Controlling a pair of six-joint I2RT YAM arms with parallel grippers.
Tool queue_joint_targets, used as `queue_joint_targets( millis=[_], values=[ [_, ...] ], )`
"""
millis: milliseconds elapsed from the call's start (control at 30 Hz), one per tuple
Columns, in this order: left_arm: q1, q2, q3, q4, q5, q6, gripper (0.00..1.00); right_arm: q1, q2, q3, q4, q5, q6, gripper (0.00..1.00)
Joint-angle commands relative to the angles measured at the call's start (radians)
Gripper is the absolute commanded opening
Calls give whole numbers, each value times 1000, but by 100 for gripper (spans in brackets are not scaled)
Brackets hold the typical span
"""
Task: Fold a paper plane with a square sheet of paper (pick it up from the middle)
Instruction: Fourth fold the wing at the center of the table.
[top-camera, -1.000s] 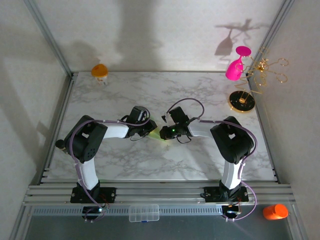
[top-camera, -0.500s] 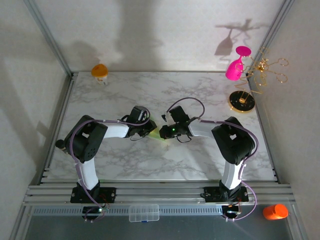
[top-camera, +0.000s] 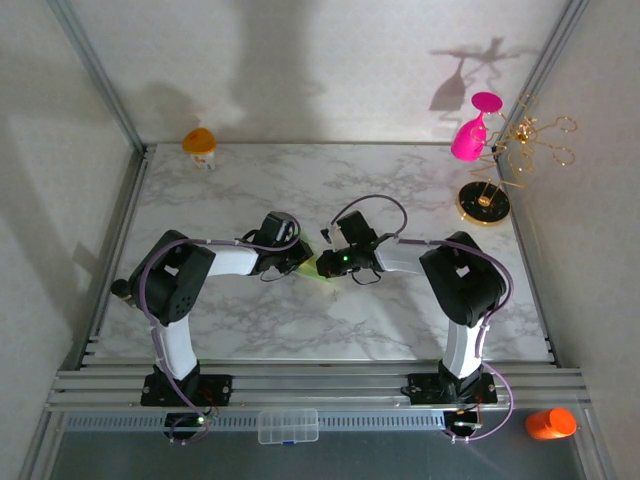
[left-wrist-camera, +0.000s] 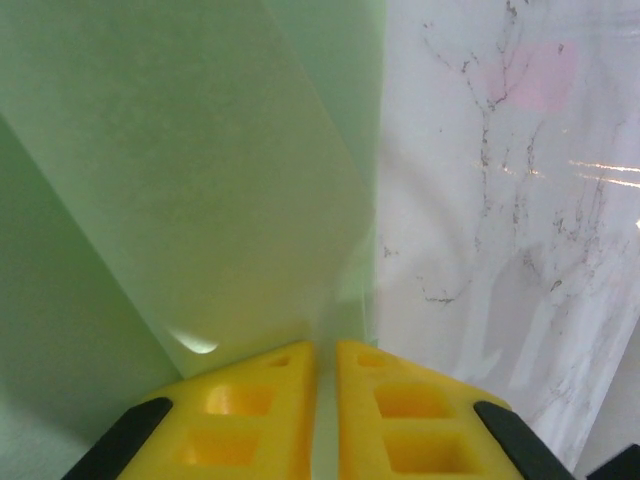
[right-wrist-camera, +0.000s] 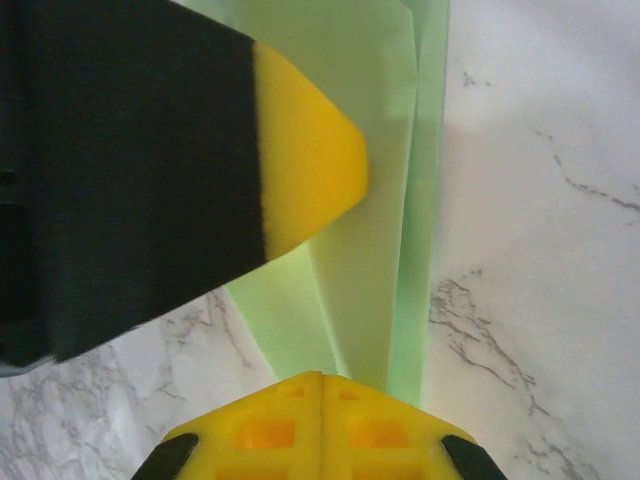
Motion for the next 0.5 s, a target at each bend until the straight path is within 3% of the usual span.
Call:
queue_joint_targets(
  millis=[0,200,467],
  values=[
    [-3,91,-38,-179,-119,3,15,9,26,21,-36,4,-5,1],
    [-3,99,-39,-207,-151,6,15,3,28,1,-60,40,-13,1],
    [-3,118,-44,-221,-173,14,15,-7,-9,-36,-83,-2,-43,0]
  ],
)
